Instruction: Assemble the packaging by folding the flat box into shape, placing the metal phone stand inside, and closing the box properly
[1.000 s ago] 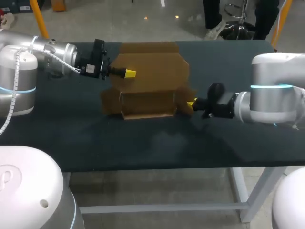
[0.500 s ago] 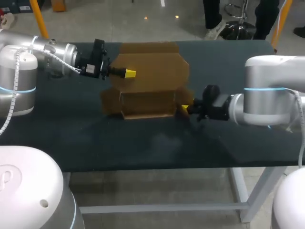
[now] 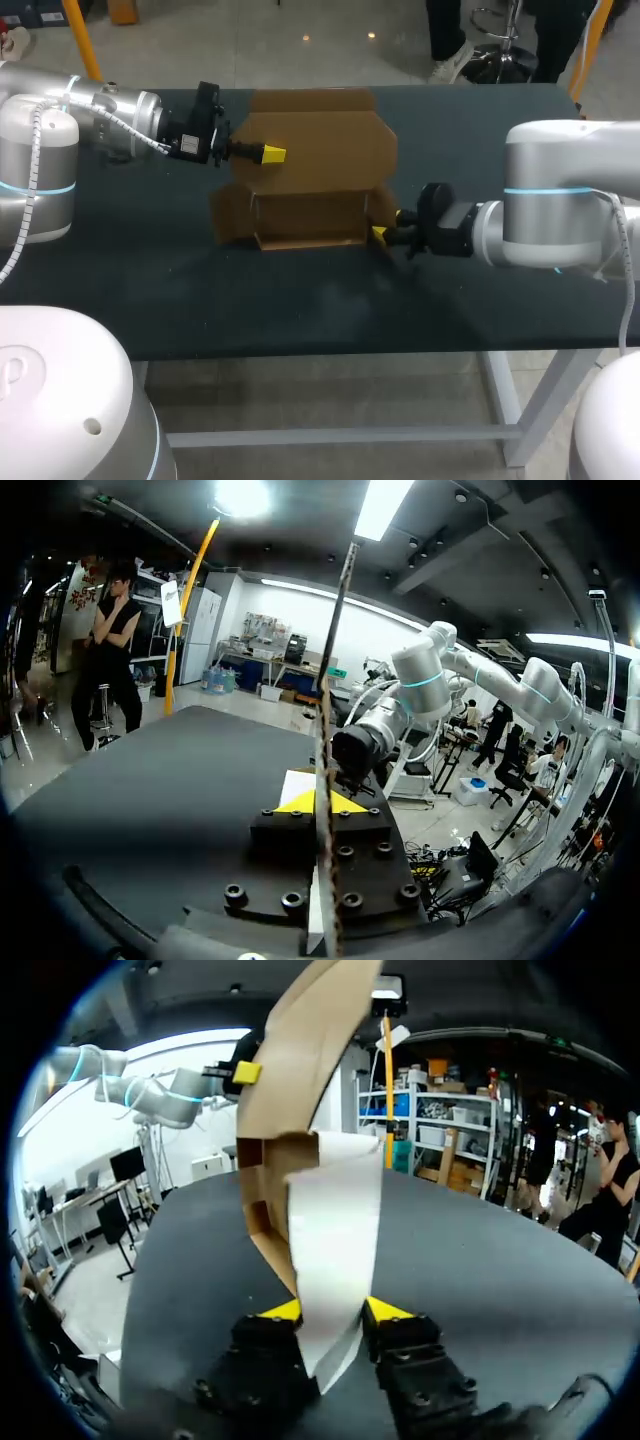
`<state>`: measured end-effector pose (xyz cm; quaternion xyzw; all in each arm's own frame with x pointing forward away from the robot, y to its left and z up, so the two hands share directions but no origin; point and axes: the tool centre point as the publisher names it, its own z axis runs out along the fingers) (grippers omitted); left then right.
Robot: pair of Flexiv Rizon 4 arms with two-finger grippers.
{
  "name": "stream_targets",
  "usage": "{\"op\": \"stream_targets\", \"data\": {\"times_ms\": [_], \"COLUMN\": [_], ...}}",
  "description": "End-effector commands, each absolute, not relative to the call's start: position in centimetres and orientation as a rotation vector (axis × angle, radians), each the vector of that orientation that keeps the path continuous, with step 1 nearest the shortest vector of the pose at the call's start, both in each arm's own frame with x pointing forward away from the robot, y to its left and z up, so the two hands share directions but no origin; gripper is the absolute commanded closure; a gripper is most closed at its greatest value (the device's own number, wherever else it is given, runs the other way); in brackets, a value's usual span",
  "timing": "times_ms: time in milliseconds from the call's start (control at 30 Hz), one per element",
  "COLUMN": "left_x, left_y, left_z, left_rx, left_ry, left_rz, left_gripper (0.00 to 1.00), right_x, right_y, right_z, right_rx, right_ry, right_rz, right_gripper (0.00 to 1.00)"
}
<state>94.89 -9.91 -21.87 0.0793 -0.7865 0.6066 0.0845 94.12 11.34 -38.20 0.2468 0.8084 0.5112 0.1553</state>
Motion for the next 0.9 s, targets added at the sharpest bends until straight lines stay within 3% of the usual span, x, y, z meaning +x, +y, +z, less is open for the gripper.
{"op": "stream_targets", "data": {"times_ms": [33,500,667,900], "left_x": [94.9,94.9,94.9,94.9], "left_y": [-10.0,-10.0,-10.0,-10.0], "left_z": [-22.2,-22.2,-22.2,-22.2], "left_rx": [0.234,0.234,0.234,0.234], "left_ry": [-2.346,-2.346,-2.346,-2.346], "left_rz": [1.805,1.805,1.805,1.805], "left_gripper": [1.00,1.00,1.00,1.00], "right_x": [93.6,92.3,91.9,91.2], "right_y": [12.4,14.7,15.4,15.6], "right_z": [-38.4,-38.4,-38.4,-38.4], "right_rx": [0.710,0.711,0.718,0.742], "right_ry": [2.315,2.331,2.331,2.317], "right_rz": [1.457,1.452,1.448,1.440], "right_gripper": [0.61,0.49,0.16,0.14]}}
